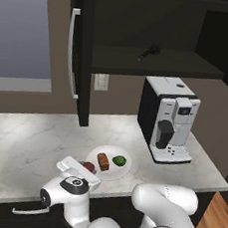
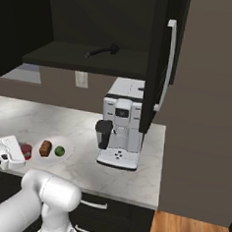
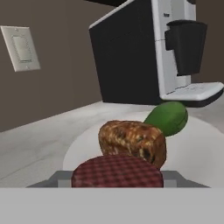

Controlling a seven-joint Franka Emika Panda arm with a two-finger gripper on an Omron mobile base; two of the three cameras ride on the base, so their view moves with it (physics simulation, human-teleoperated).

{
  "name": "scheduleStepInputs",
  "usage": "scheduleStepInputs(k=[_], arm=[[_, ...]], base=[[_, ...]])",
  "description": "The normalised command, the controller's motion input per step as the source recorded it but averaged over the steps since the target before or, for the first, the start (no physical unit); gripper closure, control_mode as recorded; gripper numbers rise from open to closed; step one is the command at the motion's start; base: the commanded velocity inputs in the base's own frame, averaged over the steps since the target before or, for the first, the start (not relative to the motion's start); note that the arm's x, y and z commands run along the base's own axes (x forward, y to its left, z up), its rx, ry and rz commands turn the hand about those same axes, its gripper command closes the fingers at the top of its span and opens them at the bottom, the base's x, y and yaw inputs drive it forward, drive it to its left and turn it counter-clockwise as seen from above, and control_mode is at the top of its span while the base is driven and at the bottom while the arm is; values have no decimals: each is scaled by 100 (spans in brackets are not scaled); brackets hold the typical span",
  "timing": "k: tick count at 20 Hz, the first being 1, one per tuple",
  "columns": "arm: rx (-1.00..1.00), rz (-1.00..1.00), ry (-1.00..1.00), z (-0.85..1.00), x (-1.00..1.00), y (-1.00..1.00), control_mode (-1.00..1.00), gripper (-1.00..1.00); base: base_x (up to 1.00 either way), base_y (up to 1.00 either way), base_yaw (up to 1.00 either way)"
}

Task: Pick the avocado and bread from the counter and place them on the plate. Then pick the jam from the cabinet and place it next to the plate. Lastly close the cabinet door.

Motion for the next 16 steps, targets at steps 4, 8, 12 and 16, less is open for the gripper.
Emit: scheduleStepInputs(k=[4,8,12,16], arm=[[-1,0,0,-26,16,0,-100,100],[-2,0,0,-22,11,0,-100,100],[-2,0,-2,-13,0,0,-100,100],[-3,0,-4,-9,0,12,-100,-100]], base=[[0,0,0],[0,0,0],[0,0,0],[0,0,0]])
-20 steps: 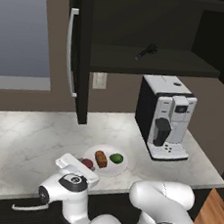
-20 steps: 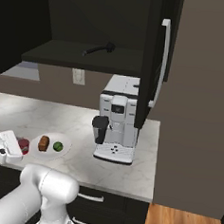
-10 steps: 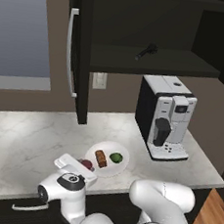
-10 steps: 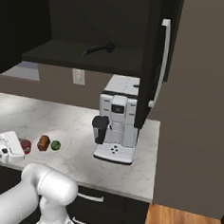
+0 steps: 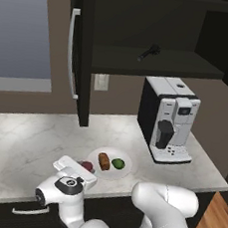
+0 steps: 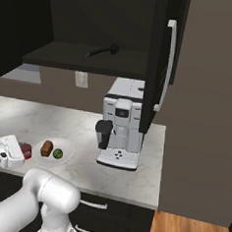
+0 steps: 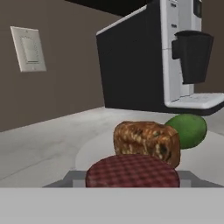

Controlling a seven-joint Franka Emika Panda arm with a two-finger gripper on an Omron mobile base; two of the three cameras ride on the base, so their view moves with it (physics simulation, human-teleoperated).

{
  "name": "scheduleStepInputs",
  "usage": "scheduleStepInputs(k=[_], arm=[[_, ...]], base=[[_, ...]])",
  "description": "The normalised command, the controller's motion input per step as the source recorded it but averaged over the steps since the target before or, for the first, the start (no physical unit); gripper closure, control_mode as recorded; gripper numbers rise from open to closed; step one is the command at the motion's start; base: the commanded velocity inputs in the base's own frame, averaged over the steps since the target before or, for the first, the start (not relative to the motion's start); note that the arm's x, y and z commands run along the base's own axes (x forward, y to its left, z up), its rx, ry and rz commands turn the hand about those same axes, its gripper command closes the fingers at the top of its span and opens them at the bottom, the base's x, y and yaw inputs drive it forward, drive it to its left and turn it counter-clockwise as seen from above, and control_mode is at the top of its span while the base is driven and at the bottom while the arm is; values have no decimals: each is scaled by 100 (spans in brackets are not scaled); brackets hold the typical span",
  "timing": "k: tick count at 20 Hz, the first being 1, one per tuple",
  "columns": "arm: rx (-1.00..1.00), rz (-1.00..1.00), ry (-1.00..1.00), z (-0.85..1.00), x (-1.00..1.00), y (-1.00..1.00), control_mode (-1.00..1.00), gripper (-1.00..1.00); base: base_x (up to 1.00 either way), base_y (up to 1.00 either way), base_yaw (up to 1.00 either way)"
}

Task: Pick the avocado and bread from the counter and place them on the plate. Then pick the jam from the cabinet and place it next to the plate. Lastly close the cabinet door.

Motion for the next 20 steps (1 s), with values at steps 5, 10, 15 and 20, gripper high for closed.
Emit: scheduleStepInputs(k=[5,10,15,20], arm=[[-4,0,-5,-1,0,14,-100,-100],[-3,0,-8,0,-1,9,-100,-100],[-2,0,-13,1,-23,12,-100,-100],[-1,0,-19,21,-48,16,-100,-100]], base=[[0,0,0],[0,0,0],[0,0,0],[0,0,0]])
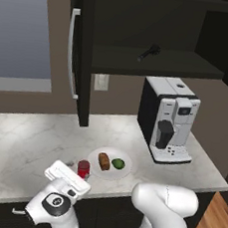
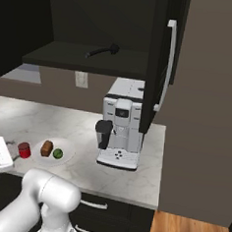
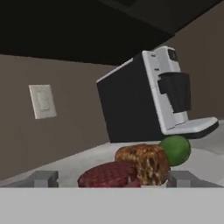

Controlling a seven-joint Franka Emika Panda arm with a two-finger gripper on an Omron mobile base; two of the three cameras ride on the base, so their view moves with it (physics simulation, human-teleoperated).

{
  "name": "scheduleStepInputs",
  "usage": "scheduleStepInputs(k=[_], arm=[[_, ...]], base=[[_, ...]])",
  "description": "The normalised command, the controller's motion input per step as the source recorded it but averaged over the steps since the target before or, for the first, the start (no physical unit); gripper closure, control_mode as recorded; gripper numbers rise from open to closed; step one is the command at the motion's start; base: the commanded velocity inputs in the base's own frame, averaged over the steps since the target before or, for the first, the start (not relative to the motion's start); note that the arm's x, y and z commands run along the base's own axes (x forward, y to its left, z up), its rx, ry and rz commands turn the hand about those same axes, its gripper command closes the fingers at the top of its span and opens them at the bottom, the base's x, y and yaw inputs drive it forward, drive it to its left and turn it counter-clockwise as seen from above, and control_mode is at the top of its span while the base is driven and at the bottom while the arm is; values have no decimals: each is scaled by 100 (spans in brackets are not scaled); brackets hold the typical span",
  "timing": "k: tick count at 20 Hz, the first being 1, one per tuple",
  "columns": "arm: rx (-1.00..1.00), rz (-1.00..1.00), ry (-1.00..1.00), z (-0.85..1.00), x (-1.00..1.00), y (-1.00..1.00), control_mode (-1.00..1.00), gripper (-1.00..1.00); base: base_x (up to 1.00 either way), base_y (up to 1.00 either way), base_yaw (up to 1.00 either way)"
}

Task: Pick the avocado and bread from the counter and place them on the plate. Then pick the jam from the cabinet and place it next to the plate. Lastly close the cabinet door.

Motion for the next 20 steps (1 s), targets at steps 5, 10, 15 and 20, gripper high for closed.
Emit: scheduleStepInputs(k=[5,10,15,20], arm=[[0,0,-24,47,-44,15,-100,-100],[0,-3,-13,60,-21,17,-100,-100],[0,-10,-1,47,0,16,-100,-100],[-5,-7,0,40,0,32,-100,-100]], base=[[0,0,0],[0,0,0],[0,0,0],[0,0,0]])
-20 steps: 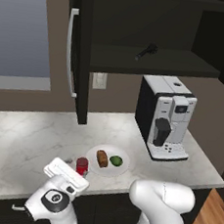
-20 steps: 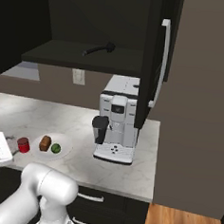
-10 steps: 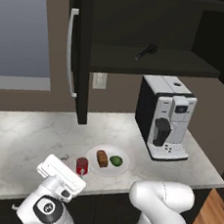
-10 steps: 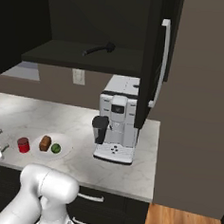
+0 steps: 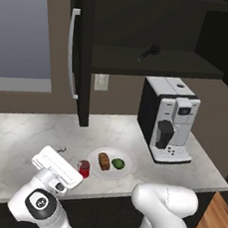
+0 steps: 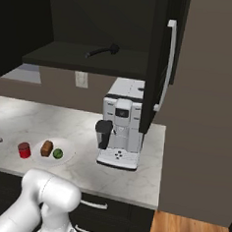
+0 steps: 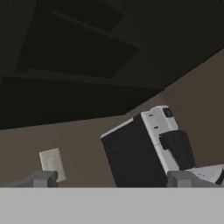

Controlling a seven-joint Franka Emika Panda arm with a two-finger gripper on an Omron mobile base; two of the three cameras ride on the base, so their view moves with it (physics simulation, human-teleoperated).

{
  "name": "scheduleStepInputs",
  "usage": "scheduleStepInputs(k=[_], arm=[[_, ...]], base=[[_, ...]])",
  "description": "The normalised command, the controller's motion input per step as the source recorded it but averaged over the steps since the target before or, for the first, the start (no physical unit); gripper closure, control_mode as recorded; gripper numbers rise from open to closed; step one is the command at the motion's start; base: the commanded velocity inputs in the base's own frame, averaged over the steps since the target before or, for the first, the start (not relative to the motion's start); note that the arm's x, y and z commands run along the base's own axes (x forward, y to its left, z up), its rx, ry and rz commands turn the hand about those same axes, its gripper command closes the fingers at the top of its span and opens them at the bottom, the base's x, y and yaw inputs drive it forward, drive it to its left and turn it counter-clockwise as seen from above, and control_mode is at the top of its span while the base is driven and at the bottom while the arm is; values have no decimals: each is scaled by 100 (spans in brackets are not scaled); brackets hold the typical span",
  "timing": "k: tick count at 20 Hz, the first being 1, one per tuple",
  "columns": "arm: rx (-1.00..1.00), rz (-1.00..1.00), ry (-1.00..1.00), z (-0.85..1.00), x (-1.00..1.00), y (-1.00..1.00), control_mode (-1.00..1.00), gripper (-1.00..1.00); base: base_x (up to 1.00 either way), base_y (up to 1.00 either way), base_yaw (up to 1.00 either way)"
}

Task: Pick the avocado and bread from the counter and place them on the plate. Then pick the jam from the cabinet and place it next to the plate. Lastly close the cabinet door.

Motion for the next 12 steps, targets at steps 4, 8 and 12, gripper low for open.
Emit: scheduleStepInputs(k=[4,8,12], arm=[[-8,-5,-1,31,0,34,-100,-100],[-8,-3,-3,39,0,34,-100,-100],[-8,0,0,37,0,30,-100,-100]], base=[[0,0,0],[0,0,0],[0,0,0]])
